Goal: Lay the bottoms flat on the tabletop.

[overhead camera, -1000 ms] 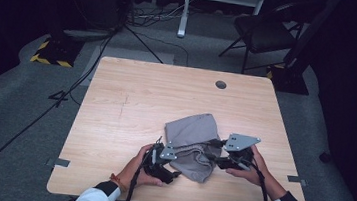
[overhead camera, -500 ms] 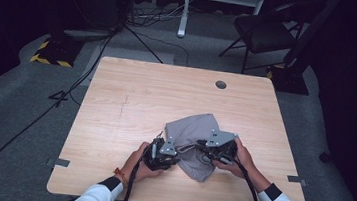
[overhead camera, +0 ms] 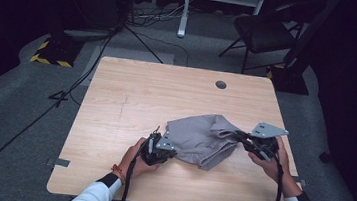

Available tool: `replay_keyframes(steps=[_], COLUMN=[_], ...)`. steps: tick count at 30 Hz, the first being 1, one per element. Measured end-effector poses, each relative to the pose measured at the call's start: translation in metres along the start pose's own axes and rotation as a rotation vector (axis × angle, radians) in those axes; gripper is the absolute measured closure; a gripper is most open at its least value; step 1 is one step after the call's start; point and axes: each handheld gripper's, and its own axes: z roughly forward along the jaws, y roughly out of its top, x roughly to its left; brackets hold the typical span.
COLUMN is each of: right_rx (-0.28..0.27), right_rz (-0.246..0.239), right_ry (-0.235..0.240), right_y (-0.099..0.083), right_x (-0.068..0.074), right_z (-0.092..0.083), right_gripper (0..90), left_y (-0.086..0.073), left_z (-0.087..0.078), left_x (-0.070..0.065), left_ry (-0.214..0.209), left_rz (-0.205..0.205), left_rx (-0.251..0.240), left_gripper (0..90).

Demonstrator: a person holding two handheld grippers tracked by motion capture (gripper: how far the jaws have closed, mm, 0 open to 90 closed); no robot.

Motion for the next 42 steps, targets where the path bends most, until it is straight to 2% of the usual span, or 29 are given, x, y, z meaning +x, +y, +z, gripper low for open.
replay_keyframes(steps=[3, 5, 8, 9, 11, 13, 14, 15, 16, 19, 21, 23, 26, 28, 31, 32, 33, 37, 40, 42], right_rx=[0.044, 0.072, 0.135, 0.145, 0.15, 0.135, 0.129, 0.121, 0.117, 0.069, 0.06, 0.03, 0.036, 0.042, 0.062, 0.072, 0.085, 0.107, 0.12, 0.13], right_rz=[0.033, 0.096, 0.109, 0.113, 0.123, 0.123, 0.123, 0.12, 0.119, 0.158, 0.168, 0.178, 0.144, 0.146, 0.14, 0.151, 0.155, 0.181, 0.192, 0.179], right_ry=[-0.004, 0.022, 0.009, 0.026, 0.022, 0.022, 0.009, 0.0, 0.004, 0.022, 0.008, 0.01, 0.013, 0.027, 0.045, 0.063, 0.061, 0.084, 0.099, 0.111], right_y=[-0.018, -0.034, -0.053, -0.06, -0.067, -0.071, -0.073, -0.074, -0.076, -0.085, -0.09, -0.094, -0.097, -0.099, -0.102, -0.104, -0.104, -0.107, -0.107, -0.107], right_x=[-0.002, -0.002, 0.001, 0.001, -0.001, -0.005, -0.007, -0.012, -0.016, -0.03, -0.036, -0.04, -0.043, -0.045, -0.047, -0.049, -0.049, -0.051, -0.05, -0.048], right_z=[-0.009, -0.011, -0.012, -0.014, -0.017, -0.022, -0.025, -0.029, -0.032, -0.042, -0.048, -0.051, -0.045, -0.039, -0.028, -0.023, -0.019, -0.01, -0.004, -0.001], right_gripper=[82.2, 80.5, 73.9, 70.8, 64.4, 61.1, 59.3, 57.4, 56.3, 50.9, 48.5, 46.0, 44.3, 42.7, 41.1, 39.3, 36.6, 34.3, 36.3, 41.7], left_y=[0.001, 0.0, -0.003, -0.004, -0.005, -0.006, -0.006, -0.005, -0.005, -0.001, 0.003, 0.009, 0.018, 0.024, 0.033, 0.035, 0.037, 0.041, 0.042, 0.042], left_z=[-0.001, 0.0, 0.001, 0.0, -0.002, -0.005, -0.006, -0.006, -0.006, -0.006, -0.007, -0.005, 0.005, 0.015, 0.032, 0.037, 0.041, 0.052, 0.056, 0.057], left_x=[-0.002, -0.003, -0.004, -0.003, -0.004, -0.005, -0.008, -0.01, -0.013, -0.02, -0.027, -0.033, -0.044, -0.05, -0.055, -0.054, -0.054, -0.048, -0.042, -0.038], left_ry=[-0.007, -0.013, -0.01, -0.009, 0.003, 0.012, 0.029, 0.025, 0.031, 0.043, 0.037, 0.006, -0.013, -0.025, -0.022, -0.021, -0.018, -0.024, -0.061, -0.079], left_rz=[0.018, 0.025, 0.032, 0.035, 0.028, 0.025, 0.02, 0.036, 0.044, 0.043, 0.052, 0.071, 0.11, 0.13, 0.155, 0.162, 0.16, 0.158, 0.154, 0.169], left_rx=[0.006, 0.023, 0.044, 0.044, 0.045, 0.042, 0.043, 0.048, 0.044, 0.025, -0.004, -0.024, -0.022, -0.014, 0.009, 0.011, 0.013, 0.03, 0.028, 0.026], left_gripper=[88.0, 88.0, 87.8, 87.6, 86.3, 78.6, 70.6, 63.6, 60.7, 36.7, 30.5, 25.4, 22.4, 22.4, 21.2, 21.5, 21.8, 26.7, 37.5, 52.3])
